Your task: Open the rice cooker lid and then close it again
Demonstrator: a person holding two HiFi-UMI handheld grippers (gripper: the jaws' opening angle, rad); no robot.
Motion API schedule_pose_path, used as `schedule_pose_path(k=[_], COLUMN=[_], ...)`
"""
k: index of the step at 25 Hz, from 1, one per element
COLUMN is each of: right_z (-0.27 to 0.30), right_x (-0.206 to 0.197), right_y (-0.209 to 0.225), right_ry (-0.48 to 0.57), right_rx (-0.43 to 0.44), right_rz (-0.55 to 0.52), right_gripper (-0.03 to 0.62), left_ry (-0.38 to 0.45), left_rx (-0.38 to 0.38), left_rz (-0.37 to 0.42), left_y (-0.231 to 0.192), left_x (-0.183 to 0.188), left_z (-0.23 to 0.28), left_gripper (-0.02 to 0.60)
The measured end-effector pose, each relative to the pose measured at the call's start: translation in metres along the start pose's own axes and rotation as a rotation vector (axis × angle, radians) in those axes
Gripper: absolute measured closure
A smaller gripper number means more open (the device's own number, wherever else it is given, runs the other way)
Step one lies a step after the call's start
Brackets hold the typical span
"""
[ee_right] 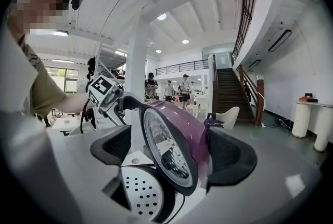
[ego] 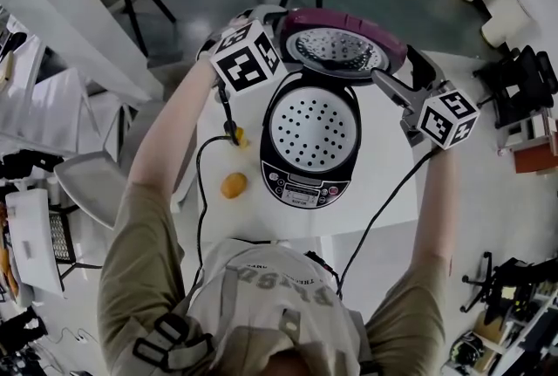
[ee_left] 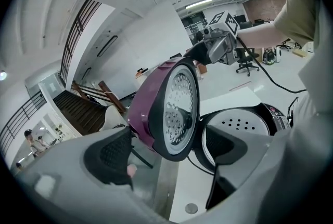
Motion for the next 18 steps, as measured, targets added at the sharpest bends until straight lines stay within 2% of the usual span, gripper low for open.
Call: schedule_pose_path(k=[18], right_z=[-0.030], right_x=[-0.023], right_y=[-0.040], right_ry=[-0.029], right_rx=[0.011], right_rz=[-0.039], right_gripper=[0.154], left_ry=[-0.030], left_rx=[-0.017], left_rz=[0.047], left_y=[0.048], left_x=[0.001], left_z=[-0.031], left_gripper=[0.120])
Point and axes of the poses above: the fingertips, and each gripper's own axes: z forward along the fingers, y to its right, x out of its top, the point moved 1 cm from there along -z, backward along the fingers, and after that the axes turned 11 degrees about z, right-handed, at the moved point
